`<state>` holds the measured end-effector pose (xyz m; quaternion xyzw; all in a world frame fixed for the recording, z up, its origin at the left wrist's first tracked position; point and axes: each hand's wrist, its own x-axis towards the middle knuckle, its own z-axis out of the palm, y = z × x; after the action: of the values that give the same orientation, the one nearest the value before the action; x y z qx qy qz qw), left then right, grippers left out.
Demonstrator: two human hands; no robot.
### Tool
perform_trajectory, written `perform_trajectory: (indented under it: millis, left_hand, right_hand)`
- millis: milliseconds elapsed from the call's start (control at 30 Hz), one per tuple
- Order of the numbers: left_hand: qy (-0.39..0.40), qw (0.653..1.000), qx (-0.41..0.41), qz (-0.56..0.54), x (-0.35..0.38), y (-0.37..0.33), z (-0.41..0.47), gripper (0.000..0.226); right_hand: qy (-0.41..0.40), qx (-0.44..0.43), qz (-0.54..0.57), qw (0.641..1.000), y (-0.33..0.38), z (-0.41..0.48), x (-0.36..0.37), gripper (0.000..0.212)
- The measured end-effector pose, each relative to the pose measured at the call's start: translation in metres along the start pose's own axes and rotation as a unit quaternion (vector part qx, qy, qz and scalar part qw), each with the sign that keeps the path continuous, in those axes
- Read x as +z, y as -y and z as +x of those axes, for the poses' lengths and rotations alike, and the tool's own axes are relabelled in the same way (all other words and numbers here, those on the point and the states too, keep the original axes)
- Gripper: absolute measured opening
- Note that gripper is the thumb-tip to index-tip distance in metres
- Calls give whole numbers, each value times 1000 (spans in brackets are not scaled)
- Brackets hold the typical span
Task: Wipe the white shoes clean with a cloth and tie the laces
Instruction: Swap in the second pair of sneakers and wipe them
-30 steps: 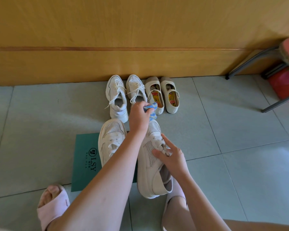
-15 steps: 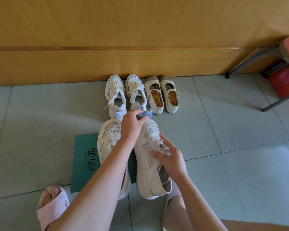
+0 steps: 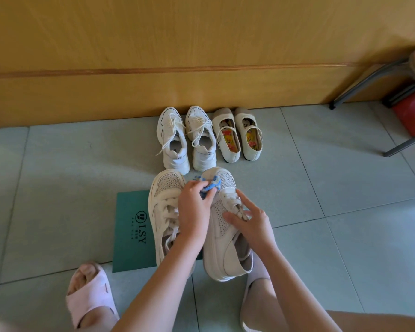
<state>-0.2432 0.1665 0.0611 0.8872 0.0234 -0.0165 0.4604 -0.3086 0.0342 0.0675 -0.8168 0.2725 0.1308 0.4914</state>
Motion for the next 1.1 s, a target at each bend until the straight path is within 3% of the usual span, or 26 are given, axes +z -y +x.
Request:
perform_trajectory:
  millis: [233,467,533,600,700,767,1100]
  left_hand:
    - [27,999,-16,-11,-6,-5,-19,24]
    - [7,1000,24,-16,-9,-17,44,25]
    - [46,998,51,15,-6,-28,66,29]
    - [134,986,85,54,0,-38,82,30]
    - [277,939,140,152,9,-45,93,27]
    - [305,920,149,194,11,-44,95,27]
    - [185,955,167,160,2,-20,65,29]
  right_hand:
    - [-2,2,17,1000,-4,2,0,69]
    - [-7,2,-8,1000,-2,-1,6,68]
    - [-11,1,-20,1000,-1,-1,7,67]
    - [-12,-1,-27,1000,1,-1,7,66]
    - [-9,-2,-50,999,3,-1,9,66]
    - [-11,-4,-50,999,3,-1,10,66]
    - [-25,4,-13,1000,-2,-4,11,63]
